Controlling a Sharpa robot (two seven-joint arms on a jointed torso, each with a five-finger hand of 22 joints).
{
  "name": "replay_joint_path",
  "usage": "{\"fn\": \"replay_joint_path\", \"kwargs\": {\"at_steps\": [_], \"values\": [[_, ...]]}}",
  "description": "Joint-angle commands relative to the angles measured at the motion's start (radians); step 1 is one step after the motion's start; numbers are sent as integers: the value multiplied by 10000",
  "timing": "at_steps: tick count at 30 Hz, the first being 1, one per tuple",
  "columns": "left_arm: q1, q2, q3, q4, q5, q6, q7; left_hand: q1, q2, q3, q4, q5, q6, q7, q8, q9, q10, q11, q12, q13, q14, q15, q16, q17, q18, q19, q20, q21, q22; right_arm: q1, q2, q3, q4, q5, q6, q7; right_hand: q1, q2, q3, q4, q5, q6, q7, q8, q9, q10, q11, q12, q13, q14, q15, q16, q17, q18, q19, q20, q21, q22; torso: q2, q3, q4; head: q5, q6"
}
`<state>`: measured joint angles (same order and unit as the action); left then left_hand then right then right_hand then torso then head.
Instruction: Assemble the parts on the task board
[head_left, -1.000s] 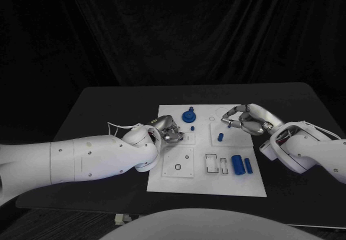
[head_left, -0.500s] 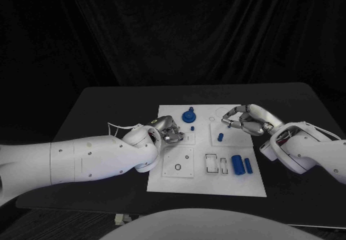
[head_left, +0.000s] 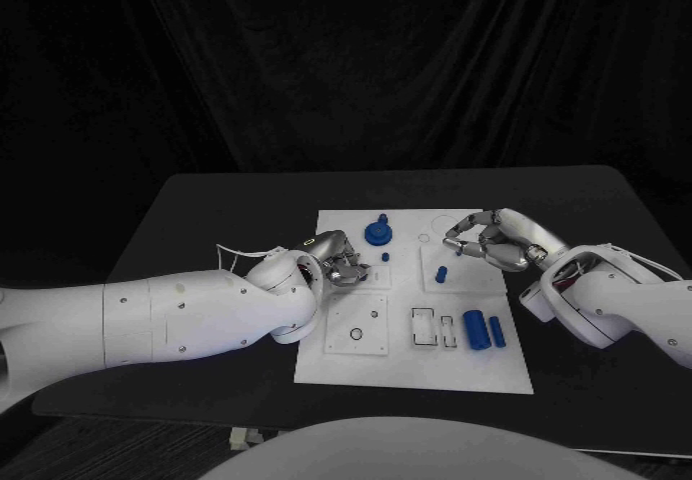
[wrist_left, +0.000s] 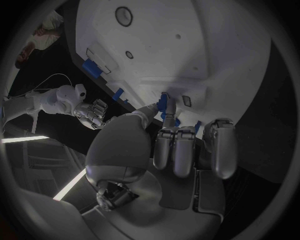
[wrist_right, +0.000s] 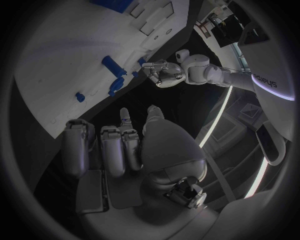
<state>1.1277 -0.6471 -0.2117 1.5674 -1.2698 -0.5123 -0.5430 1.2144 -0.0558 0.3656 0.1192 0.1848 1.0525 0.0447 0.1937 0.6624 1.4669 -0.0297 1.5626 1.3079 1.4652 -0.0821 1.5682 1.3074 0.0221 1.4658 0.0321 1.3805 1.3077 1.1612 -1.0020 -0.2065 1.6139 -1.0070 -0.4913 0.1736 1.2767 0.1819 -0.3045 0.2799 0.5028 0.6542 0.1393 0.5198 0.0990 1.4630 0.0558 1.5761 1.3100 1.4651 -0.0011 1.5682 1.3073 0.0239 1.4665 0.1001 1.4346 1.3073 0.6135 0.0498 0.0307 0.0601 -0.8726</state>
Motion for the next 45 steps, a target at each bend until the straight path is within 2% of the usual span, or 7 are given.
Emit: {"fn": "replay_joint_path", "kwargs": {"at_steps": [1,6,18,45], "values": [[-31,38,-8,-1,14,189,31,-2,-97,-84,135,-183,-84,43,-100,-59,958,8,-50,2516,1056,-12,26,2634,199,328,-39,-69,1959,-29,-14,5,10,-21,-117,54,97,27,26,-50,54,-65,19,-47,-15,1078,-2,-53,2608,1057,-53,26,2635,182,65,33,-65,2072,9,2,5,-6,0],[-32,43,-8,3,14,246,23,9,-108,-304,364,-517,-65,68,-157,-172,952,27,-60,2508,1056,8,26,2634,206,323,-19,-117,1952,-33,-11,5,8,-21,-117,59,118,22,32,-55,66,-65,20,-47,-16,1078,-1,-53,2608,1057,-52,26,2635,181,68,33,-62,2073,2,-1,1,10,0],[-33,39,-8,-15,14,388,27,-93,-130,-882,915,-819,-14,107,-247,-372,941,66,-79,2492,1056,40,26,2634,211,327,8,-167,1955,-47,-13,5,3,-21,-129,67,138,17,38,-59,78,-65,21,-47,-17,1078,1,-53,2608,1057,-52,26,2635,180,71,34,-57,2075,6,0,1,44,0],[-35,45,-8,-50,14,636,-88,-10,-123,-1158,1108,-972,-51,131,-291,-453,927,80,-103,2472,1056,46,26,2634,229,303,15,-271,1933,-67,-20,5,-3,-21,-112,62,165,15,48,-61,92,-64,22,-46,-19,1078,5,-53,2608,1057,-49,26,2635,183,65,34,-69,2071,0,-3,-1,52,0]]}}
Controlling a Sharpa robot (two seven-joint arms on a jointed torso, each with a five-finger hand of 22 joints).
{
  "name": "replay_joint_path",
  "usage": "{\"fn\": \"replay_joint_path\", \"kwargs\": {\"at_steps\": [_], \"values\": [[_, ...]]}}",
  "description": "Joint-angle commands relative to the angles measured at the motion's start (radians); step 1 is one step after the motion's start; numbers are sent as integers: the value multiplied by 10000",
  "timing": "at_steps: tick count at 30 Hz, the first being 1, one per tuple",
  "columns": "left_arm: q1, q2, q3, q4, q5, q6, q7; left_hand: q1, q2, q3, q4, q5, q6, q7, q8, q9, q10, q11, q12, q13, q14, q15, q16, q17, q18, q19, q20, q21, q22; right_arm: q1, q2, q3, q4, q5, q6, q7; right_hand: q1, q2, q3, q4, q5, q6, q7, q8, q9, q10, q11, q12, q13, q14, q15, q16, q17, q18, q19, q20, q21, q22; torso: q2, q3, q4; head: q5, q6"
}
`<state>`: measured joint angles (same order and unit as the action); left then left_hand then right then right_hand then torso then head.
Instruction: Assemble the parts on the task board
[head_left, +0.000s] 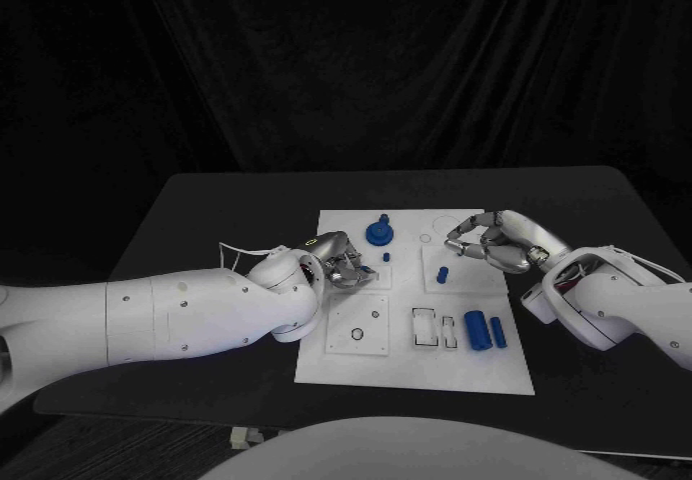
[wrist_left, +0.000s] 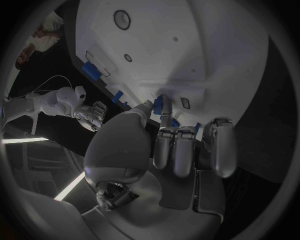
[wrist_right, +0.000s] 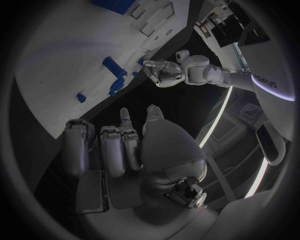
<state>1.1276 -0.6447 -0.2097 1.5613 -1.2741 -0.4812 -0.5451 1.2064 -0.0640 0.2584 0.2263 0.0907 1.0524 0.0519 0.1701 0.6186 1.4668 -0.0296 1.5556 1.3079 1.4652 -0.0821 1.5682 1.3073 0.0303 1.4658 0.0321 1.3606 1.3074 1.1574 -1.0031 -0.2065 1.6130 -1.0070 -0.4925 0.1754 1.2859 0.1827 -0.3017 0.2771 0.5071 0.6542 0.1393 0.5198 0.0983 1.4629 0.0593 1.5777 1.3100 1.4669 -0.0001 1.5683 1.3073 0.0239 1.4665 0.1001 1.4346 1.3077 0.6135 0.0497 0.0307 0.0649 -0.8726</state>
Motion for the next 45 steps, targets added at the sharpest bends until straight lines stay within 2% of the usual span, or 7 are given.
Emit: {"fn": "replay_joint_path", "kwargs": {"at_steps": [1,7,10,19,31,36,45], "values": [[-35,18,-28,9,57,357,-89,80,-41,-141,66,-30,-92,71,-39,1,923,88,-38,2467,1056,52,26,2635,148,301,17,-85,1933,-30,-8,5,4,-21,-97,43,74,7,20,-33,49,-64,22,-46,-12,1079,-30,-70,2608,1039,-59,25,2635,183,65,34,-69,2067,0,-2,-1,4,0],[-36,13,-28,3,57,533,-178,143,47,-453,250,-2,-214,57,272,254,913,83,-55,2453,1056,50,26,2635,155,304,21,-128,1930,-31,-6,5,0,-21,-89,42,88,7,27,-30,55,-62,24,-46,-12,1079,-27,-70,2608,1039,-57,25,2635,184,64,35,-72,2066,0,1,1,-1,0],[-36,12,-28,1,57,620,-197,320,195,-1037,525,205,-469,-44,1114,1075,912,-2,-59,2451,1056,-15,26,2635,159,320,-34,-176,1938,-32,-2,5,-7,-21,-84,42,88,7,27,-30,55,-62,24,-46,-12,1079,-27,-70,2608,1039,-57,25,2635,184,64,35,-72,2066,-2,0,0,10,0],[-36,47,-28,-43,57,781,-164,242,360,-1557,619,241,-764,-55,1611,1574,887,-5,-99,2419,1056,-18,26,2635,160,330,-41,-212,1952,-33,7,5,-21,-21,-76,43,88,7,27,-30,55,-62,24,-46,-12,1079,-27,-70,2608,1039,-57,25,2635,184,64,35,-72,2066,6,0,1,2,0],[-36,109,-28,-133,57,857,-186,59,534,-2062,639,327,-1057,-65,2074,2056,897,-15,-84,2433,1056,-28,26,2635,164,340,-52,-254,1964,-34,-21,5,-15,-21,-82,43,102,7,32,-30,65,-61,25,-46,-13,1079,-24,-70,2608,1039,-56,25,2635,185,60,36,-79,2064,-1,-1,-3,-16,0],[-36,104,-28,-125,57,880,-201,27,721,-2418,635,386,-1178,-144,2636,2638,904,-73,-72,2443,1056,-71,26,2635,165,358,-86,-272,1979,-34,-24,5,-15,-21,-83,43,102,7,32,-30,65,-61,25,-46,-13,1079,-24,-70,2608,1039,-56,25,2635,185,60,36,-79,2064,0,-1,-4,-10,0],[-37,83,-28,-105,57,1001,-241,69,866,-2654,638,472,-1279,-202,3032,3077,910,-119,-63,2451,1056,-108,26,2635,166,369,-119,-292,1988,-34,-18,5,-16,-21,-64,26,127,3,42,-27,82,-59,28,-45,-15,1079,-20,-70,2608,1039,-52,25,2635,186,59,38,-82,2063,3,1,1,-2,0]]}}
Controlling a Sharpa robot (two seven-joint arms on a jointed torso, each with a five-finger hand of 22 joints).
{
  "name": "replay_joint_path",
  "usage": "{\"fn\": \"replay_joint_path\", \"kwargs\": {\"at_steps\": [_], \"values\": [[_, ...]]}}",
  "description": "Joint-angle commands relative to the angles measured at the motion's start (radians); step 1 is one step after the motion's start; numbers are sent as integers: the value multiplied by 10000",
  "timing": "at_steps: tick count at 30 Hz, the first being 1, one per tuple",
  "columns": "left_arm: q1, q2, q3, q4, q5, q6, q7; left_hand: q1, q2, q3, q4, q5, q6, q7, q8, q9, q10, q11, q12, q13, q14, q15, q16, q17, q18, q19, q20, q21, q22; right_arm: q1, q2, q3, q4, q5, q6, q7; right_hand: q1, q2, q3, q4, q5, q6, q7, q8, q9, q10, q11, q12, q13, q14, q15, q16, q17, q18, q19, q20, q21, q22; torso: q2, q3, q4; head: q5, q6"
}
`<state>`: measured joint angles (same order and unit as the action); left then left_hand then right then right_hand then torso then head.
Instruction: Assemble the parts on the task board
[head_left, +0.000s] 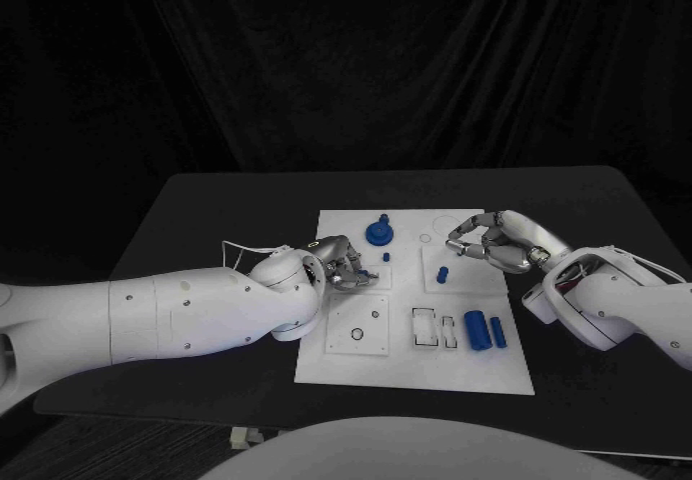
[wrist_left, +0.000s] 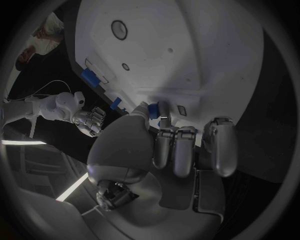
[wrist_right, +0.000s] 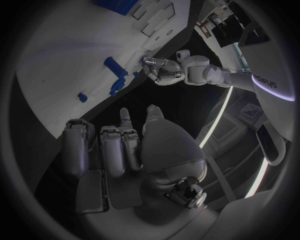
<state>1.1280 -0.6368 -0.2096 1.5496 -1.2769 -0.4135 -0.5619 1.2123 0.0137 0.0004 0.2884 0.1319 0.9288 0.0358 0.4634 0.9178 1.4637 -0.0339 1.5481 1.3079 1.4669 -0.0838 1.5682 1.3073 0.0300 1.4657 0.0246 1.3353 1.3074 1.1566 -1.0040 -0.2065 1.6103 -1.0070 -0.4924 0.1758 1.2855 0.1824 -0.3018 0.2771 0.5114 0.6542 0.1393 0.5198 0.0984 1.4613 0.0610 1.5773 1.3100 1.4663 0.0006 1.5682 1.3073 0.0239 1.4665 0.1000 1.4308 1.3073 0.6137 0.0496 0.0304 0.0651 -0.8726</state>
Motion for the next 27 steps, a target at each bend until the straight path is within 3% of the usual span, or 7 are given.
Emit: {"fn": "replay_joint_path", "kwargs": {"at_steps": [1,8,13,15,16,17,27], "values": [[-41,4,-28,12,85,318,-53,28,112,-100,17,90,-39,-57,173,156,943,-90,16,2454,1039,-99,26,2635,171,371,-52,-47,1989,-26,-9,5,11,-21,-65,20,131,7,42,-27,39,-59,28,-45,-17,1095,-37,-66,2608,1044,-59,26,2635,186,59,38,-45,2067,1,2,4,-8,0],[-41,21,-28,11,85,276,148,368,297,-182,-6,805,-4,-210,647,656,958,-211,38,2474,1039,-195,26,2635,164,398,-137,-20,2012,-26,-5,5,8,-21,-45,7,131,7,42,-27,39,-59,28,-45,-17,1095,-37,-66,2608,1044,-59,26,2635,186,59,38,-45,2067,1,4,13,-22,0],[-41,27,-28,16,85,185,325,1316,336,234,-133,1805,90,-350,687,754,994,-332,98,2523,1039,-298,26,2635,158,417,-231,-12,2024,-27,-8,5,11,-21,-42,0,147,9,50,-26,53,-58,29,-45,-18,1095,-33,-66,2608,1044,-56,26,2635,188,55,40,-52,2065,-1,0,6,-18,0],[-41,20,-28,25,85,132,390,1597,340,481,-134,1581,133,-372,664,747,1003,-356,113,2536,1039,-324,26,2635,156,424,-254,-6,2027,-27,-10,5,12,-21,-38,-7,147,9,50,-26,53,-58,29,-45,-18,1095,-33,-66,2608,1044,-56,26,2635,188,55,40,-52,2065,0,0,3,-20,0],[-41,17,-28,29,85,107,418,2004,316,1012,-104,768,175,-401,591,708,1013,-384,129,2549,1039,-362,26,2635,153,430,-295,-7,2029,-27,-10,5,13,-21,-36,-10,147,9,50,-26,53,-58,29,-45,-18,1095,-33,-66,2608,1044,-56,26,2635,188,55,40,-52,2065,-1,-1,1,-20,0],[-41,14,-28,33,85,82,439,2120,167,1464,5,530,259,-390,528,668,1014,-381,129,2550,1039,-372,26,2635,146,438,-292,-2,2033,-28,-10,5,13,-21,-33,-13,164,20,63,-24,71,-54,30,-44,-18,1095,-28,-66,2608,1044,-53,26,2635,188,55,41,-54,2064,0,-1,1,-12,0],[-37,-96,-26,157,85,-136,781,2090,-721,4268,-26,-643,512,-317,219,608,981,-324,63,2498,1039,-312,26,2635,154,446,-271,-60,2030,-31,-12,5,7,-21,4,-31,198,39,88,-19,104,-50,33,-43,-21,1095,-21,-66,2608,1044,-47,26,2635,199,29,45,-95,2049,0,2,1,-26,0]]}}
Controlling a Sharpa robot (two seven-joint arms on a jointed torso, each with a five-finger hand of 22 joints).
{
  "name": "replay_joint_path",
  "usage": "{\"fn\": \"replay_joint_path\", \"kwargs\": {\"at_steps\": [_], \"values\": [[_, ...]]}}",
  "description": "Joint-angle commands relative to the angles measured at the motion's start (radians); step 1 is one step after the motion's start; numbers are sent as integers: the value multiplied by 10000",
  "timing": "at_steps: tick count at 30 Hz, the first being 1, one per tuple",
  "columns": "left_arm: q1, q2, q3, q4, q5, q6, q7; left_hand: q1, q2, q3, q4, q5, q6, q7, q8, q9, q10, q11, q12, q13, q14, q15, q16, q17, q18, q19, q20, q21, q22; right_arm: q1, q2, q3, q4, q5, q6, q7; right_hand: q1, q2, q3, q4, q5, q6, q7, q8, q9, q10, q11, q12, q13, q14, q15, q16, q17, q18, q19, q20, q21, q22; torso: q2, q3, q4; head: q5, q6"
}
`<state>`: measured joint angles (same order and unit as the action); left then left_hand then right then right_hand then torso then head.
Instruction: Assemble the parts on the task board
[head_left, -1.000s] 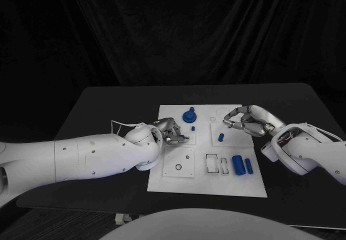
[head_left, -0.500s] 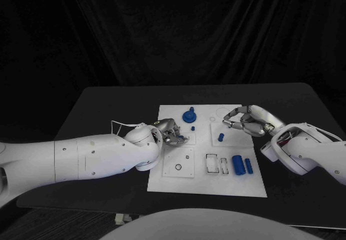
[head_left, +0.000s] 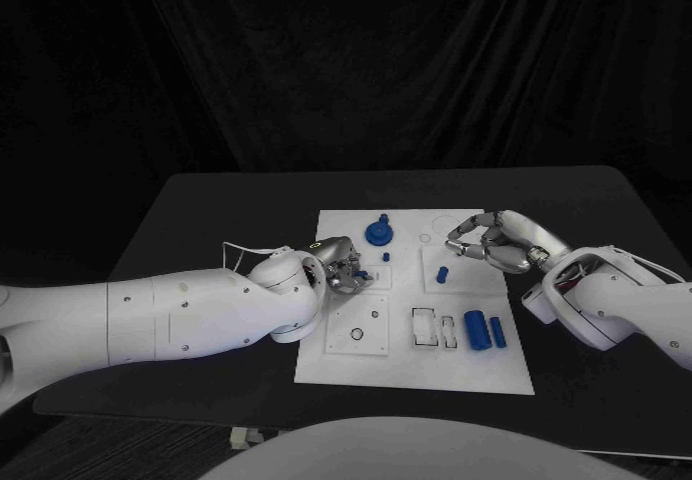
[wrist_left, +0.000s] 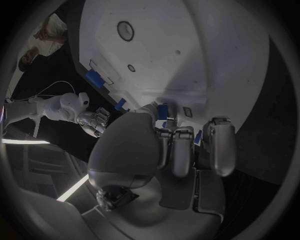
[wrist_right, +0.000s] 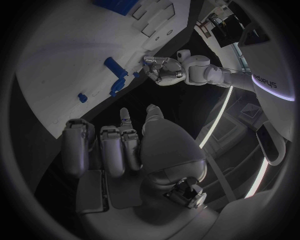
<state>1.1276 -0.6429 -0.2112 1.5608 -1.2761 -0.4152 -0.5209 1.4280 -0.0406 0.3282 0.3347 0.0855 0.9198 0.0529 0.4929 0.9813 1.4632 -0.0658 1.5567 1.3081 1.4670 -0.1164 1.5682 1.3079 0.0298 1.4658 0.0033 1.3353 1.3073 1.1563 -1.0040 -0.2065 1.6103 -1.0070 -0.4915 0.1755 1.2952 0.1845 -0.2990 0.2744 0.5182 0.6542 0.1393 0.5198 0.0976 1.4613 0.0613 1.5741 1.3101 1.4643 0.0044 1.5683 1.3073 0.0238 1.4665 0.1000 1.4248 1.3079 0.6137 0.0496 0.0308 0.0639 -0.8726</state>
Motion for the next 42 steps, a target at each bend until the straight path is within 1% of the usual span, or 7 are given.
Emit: {"fn": "replay_joint_path", "kwargs": {"at_steps": [1,18,26,34,38,40,42], "values": [[-31,-55,-11,54,77,-110,423,-56,-252,1217,-508,-280,587,-468,-128,-52,977,1,-38,2485,1038,22,26,2629,159,438,-48,-81,2027,-28,-11,5,4,-22,1,-31,101,18,60,8,35,-50,33,-43,-12,1095,-23,-33,2607,1065,-85,25,2635,200,29,46,-34,2042,1,2,0,-21,0],[454,-202,-3,-152,423,1541,1747,-165,-218,1962,-476,-298,330,-309,-248,-55,919,148,-124,2421,1038,162,26,2629,191,326,64,-302,1982,-31,52,5,-74,-22,125,-82,244,15,135,11,237,-52,49,-53,-27,1095,-3,-33,2607,1065,-65,25,2635,210,5,65,-79,2028,-12,4,-9,-109,0],[1076,-165,-1,-431,893,2631,2402,-339,-50,2146,-444,-298,147,-232,-134,81,869,229,-186,2375,1038,245,26,2629,211,248,145,-416,1957,-31,101,6,-102,-22,170,-92,301,4,161,4,301,-50,51,-55,-31,1095,0,-33,2607,1065,-60,25,2635,215,-4,69,-95,2023,-2,4,-2,-181,0],[2032,28,0,-1009,1163,5455,2091,-365,179,2212,-437,-313,-113,-150,0,234,769,313,-310,2281,1038,327,26,2629,253,116,226,-649,1901,-30,115,6,-93,-22,182,-104,363,-11,187,-13,341,-39,50,-51,-33,1095,5,-33,2607,1065,-58,25,2635,217,-10,73,-107,2019,-6,9,-3,-56,0],[2395,72,1,-1340,1316,6164,2156,-404,232,2212,-436,-270,-267,-98,57,297,709,365,-373,2235,1038,384,26,2629,267,46,274,-733,1882,-30,117,7,-93,-22,186,-106,411,-21,209,-25,368,-22,51,-45,-33,1095,12,-33,2607,1065,-53,25,2635,218,-12,76,-112,2018,-8,9,-2,-53,4],[2537,114,2,-1544,1666,6276,2216,-547,157,2084,-462,363,-301,-91,127,332,730,382,-331,2266,1038,406,26,2629,264,30,305,-697,1889,-30,116,7,-103,-22,185,-107,411,-21,209,-25,368,-22,51,-45,-33,1095,12,-33,2607,1065,-53,25,2635,218,-12,76,-112,2018,-10,9,-13,-64,225],[2641,184,2,-1763,2160,6347,2261,-553,152,2050,-473,490,-318,-93,146,339,734,381,-323,2272,1038,408,26,2629,260,36,310,-659,1897,-29,127,7,-117,-22,184,-105,412,-21,209,-25,368,-22,51,-45,-33,1095,12,-33,2607,1065,-53,25,2635,218,-12,76,-112,2018,-6,7,-14,-20,448]]}}
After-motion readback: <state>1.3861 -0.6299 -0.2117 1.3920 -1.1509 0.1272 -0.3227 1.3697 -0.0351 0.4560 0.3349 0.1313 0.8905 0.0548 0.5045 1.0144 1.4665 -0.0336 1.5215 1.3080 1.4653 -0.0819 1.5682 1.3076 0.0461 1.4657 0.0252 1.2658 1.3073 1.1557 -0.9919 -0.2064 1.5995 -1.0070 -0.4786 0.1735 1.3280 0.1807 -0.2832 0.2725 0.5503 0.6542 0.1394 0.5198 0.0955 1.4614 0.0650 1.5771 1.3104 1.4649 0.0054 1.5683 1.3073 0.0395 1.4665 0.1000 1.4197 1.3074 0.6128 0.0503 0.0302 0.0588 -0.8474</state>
